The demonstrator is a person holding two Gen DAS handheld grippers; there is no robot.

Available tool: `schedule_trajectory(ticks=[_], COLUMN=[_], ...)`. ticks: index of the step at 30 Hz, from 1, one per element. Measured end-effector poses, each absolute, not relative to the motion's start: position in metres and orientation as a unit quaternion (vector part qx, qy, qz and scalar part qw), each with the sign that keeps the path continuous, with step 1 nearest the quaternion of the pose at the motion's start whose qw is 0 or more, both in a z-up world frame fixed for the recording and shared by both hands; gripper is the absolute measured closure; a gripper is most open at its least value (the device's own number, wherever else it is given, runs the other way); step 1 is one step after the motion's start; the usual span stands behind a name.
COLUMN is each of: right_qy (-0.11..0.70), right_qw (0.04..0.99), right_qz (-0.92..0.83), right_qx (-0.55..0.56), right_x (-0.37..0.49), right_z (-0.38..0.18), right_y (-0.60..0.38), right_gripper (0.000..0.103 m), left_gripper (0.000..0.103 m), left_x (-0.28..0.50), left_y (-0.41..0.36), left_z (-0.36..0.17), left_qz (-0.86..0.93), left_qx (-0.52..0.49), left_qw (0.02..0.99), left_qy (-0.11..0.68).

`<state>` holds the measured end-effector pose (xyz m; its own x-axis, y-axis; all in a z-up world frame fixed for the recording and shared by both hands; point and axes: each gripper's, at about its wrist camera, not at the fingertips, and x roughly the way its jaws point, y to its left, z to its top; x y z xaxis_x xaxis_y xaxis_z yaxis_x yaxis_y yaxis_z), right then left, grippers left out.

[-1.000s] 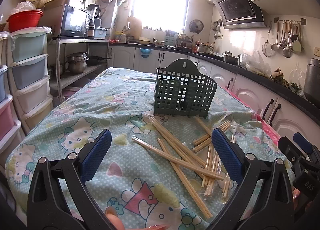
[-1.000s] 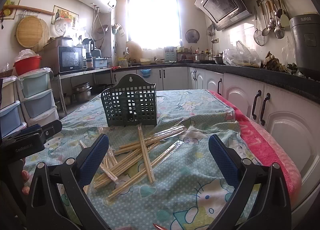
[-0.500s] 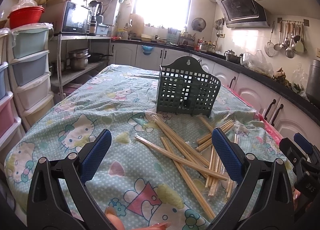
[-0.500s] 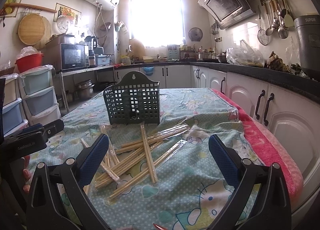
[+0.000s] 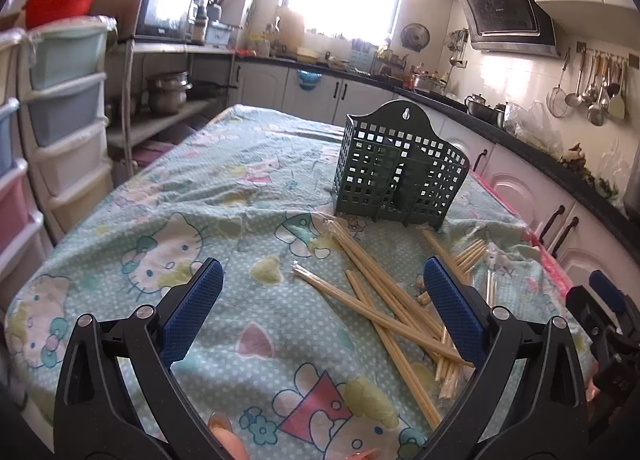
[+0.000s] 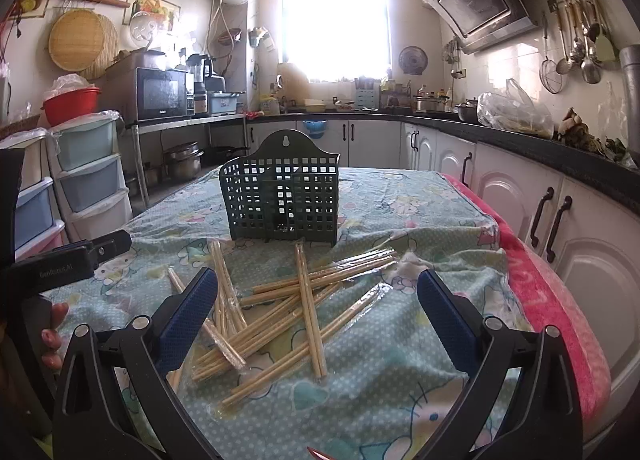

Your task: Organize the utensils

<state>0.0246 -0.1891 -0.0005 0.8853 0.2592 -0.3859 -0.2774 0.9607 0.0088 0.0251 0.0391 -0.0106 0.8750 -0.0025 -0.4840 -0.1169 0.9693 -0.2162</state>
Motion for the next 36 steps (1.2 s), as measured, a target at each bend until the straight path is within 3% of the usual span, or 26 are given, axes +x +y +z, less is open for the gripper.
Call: schedule_trajectory(ticks=[15, 36], right_qy=[0.23, 0.281], right_qw=[0.965, 0.953], right_qz=[0.119, 0.116], right_qx=[-0.023, 0.008], right_x=[0.077, 0.151], right_z=[0.015, 0.023], right_y=[-0.199, -0.22], right_gripper=[0.006, 0.006], left_gripper=[0.01, 0.011], left_x=[0.068, 0.148], left_y=[0.036, 0.031], left_z=[0.004, -0.014], left_qz=[-0.002, -0.064], left_qx=[-0.124, -0.135], left_qw=[0.956, 0.919], left_qy=[0.267, 0.365])
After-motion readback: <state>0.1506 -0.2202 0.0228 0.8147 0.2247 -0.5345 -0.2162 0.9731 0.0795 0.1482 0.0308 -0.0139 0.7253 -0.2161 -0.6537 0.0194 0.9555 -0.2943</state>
